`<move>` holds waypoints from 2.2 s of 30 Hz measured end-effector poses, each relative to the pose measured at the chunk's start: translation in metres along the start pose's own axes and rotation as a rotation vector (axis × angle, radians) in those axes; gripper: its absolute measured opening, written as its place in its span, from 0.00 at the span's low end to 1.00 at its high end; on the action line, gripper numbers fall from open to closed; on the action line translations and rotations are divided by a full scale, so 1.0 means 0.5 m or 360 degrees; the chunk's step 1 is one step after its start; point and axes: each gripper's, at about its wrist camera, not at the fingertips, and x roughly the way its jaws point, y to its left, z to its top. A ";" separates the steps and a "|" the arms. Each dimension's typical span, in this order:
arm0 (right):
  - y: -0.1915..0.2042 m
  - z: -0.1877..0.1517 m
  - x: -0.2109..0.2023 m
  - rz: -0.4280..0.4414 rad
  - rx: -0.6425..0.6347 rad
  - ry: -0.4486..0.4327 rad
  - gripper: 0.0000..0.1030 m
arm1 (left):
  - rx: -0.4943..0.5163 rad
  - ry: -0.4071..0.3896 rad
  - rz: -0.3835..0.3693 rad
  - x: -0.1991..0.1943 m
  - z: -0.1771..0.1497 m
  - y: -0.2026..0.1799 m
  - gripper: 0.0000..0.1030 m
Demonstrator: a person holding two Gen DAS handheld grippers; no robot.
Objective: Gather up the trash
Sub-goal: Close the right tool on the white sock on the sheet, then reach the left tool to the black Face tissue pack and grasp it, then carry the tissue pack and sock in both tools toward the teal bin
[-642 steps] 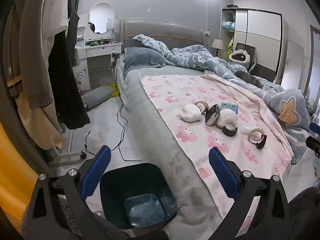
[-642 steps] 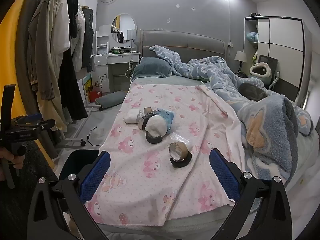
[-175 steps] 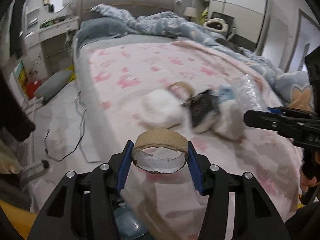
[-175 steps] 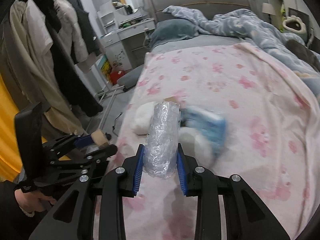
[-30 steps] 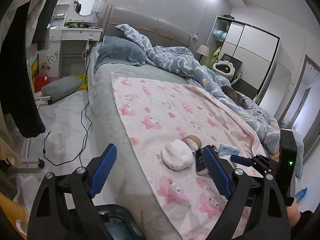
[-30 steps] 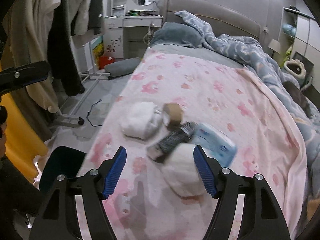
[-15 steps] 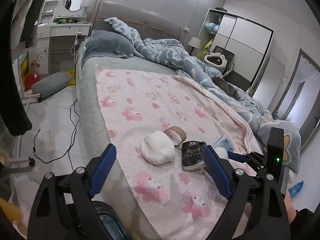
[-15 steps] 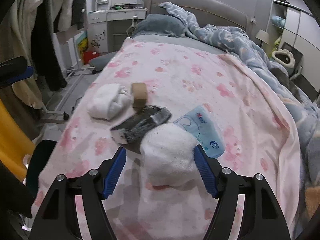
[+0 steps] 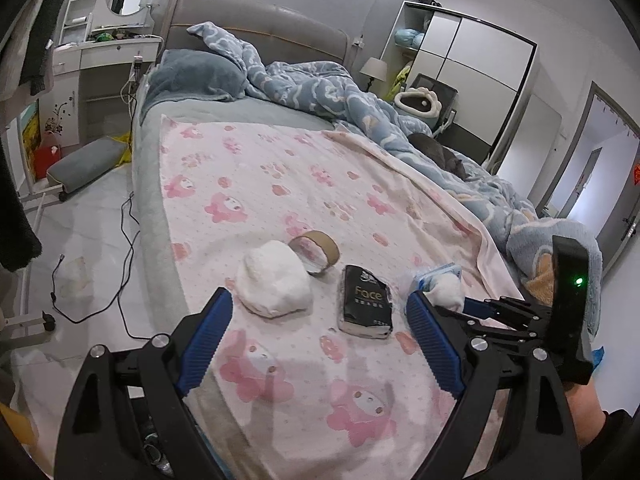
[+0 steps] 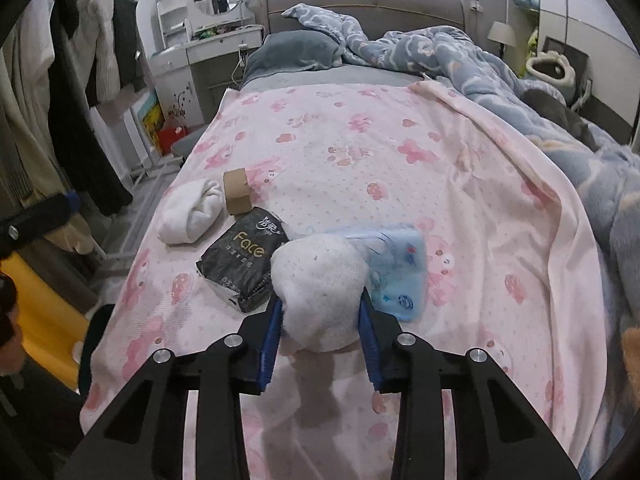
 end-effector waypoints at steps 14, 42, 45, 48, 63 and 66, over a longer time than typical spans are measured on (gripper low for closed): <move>-0.087 -0.017 -0.075 0.0074 0.0204 -0.0151 0.35 | 0.0080 0.0115 -0.0021 0.086 -0.036 -0.076 0.90; -0.173 -0.094 -0.122 0.0101 0.0270 -0.0141 0.35 | 0.0242 0.0332 0.0121 0.253 -0.059 -0.112 0.57; -0.170 -0.090 -0.122 0.0101 0.0263 -0.0142 0.35 | 0.0254 0.0337 0.0105 0.247 -0.060 -0.111 0.54; -0.158 -0.078 -0.121 0.0107 0.0251 -0.0145 0.35 | 0.0250 0.0342 0.0076 0.237 -0.059 -0.109 0.52; -0.036 0.009 -0.092 0.0192 0.0131 -0.0173 0.35 | 0.0241 0.0330 0.0001 0.129 -0.032 -0.044 0.52; -0.006 0.025 -0.079 0.0209 0.0103 -0.0165 0.35 | 0.0223 0.0323 -0.0008 0.104 -0.026 -0.019 0.52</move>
